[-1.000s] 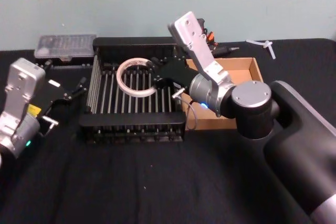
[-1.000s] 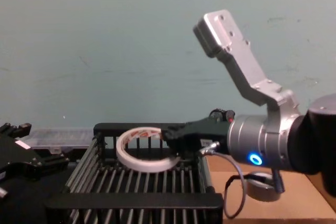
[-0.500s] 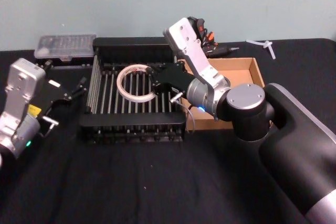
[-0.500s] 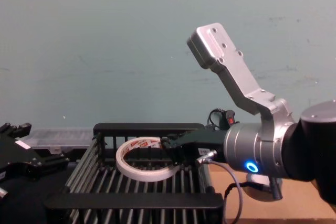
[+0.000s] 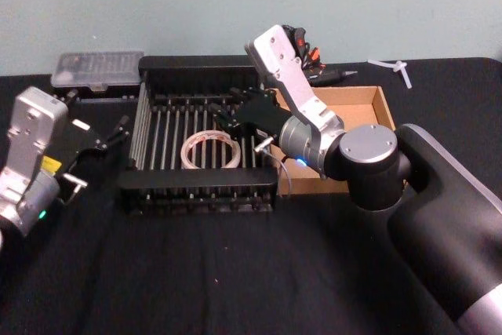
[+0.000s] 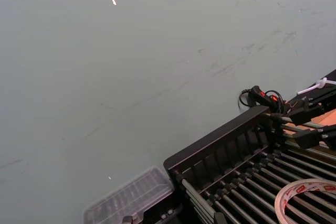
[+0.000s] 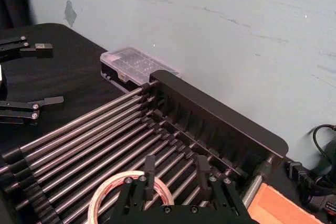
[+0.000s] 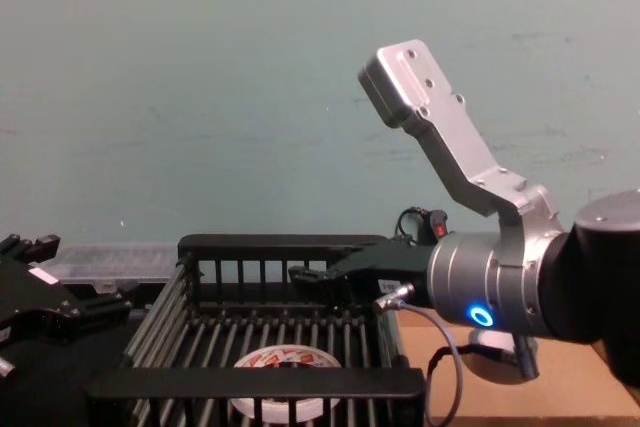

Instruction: Pick up the white tape and place it into the black box , Pick up the silver tape and place it into the brown box.

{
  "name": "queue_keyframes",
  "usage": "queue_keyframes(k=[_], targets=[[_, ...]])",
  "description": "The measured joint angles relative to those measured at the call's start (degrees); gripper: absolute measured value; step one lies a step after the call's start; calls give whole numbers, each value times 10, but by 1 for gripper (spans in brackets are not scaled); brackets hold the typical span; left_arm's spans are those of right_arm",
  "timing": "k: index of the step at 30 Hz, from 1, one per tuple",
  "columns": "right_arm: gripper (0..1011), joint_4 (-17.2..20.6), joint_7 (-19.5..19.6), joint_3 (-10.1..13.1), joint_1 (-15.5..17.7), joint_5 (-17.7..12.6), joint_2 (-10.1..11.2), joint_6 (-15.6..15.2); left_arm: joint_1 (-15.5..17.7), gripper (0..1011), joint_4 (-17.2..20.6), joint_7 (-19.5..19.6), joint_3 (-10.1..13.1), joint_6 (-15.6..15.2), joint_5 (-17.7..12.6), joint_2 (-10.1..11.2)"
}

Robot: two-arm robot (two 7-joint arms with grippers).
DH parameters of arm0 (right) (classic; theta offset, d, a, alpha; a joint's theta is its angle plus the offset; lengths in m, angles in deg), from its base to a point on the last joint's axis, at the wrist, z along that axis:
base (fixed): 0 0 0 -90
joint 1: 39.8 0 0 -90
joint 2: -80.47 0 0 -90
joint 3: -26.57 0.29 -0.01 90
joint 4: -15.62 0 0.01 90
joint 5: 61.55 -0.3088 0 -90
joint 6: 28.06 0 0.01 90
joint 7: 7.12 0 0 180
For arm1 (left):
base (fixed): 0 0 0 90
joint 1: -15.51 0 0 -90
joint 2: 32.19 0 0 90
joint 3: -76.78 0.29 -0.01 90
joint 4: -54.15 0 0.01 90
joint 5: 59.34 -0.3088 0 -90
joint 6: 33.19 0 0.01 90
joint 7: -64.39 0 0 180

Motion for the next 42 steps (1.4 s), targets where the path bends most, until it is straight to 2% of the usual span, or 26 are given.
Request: queue_keyframes(k=[8,14,17,29,34,42], targets=[[730,1,0,0,0,-1,0,1,0,1001,0,0,0,0,0,0],[869,1,0,0,0,-1,1,1,0,1001,0,0,0,0,0,0],[982,1,0,0,0,-1,1,1,0,1001,0,0,0,0,0,0],[1002,4,-3,2,2,-1,1,1,0,1001,0,0,0,0,0,0],[1002,25,-12,14,14,-4,6,3,0,1001,0,0,0,0,0,0],[1002,88,-19,49,44,-25,28,2,0,1001,0,0,0,0,0,0]])
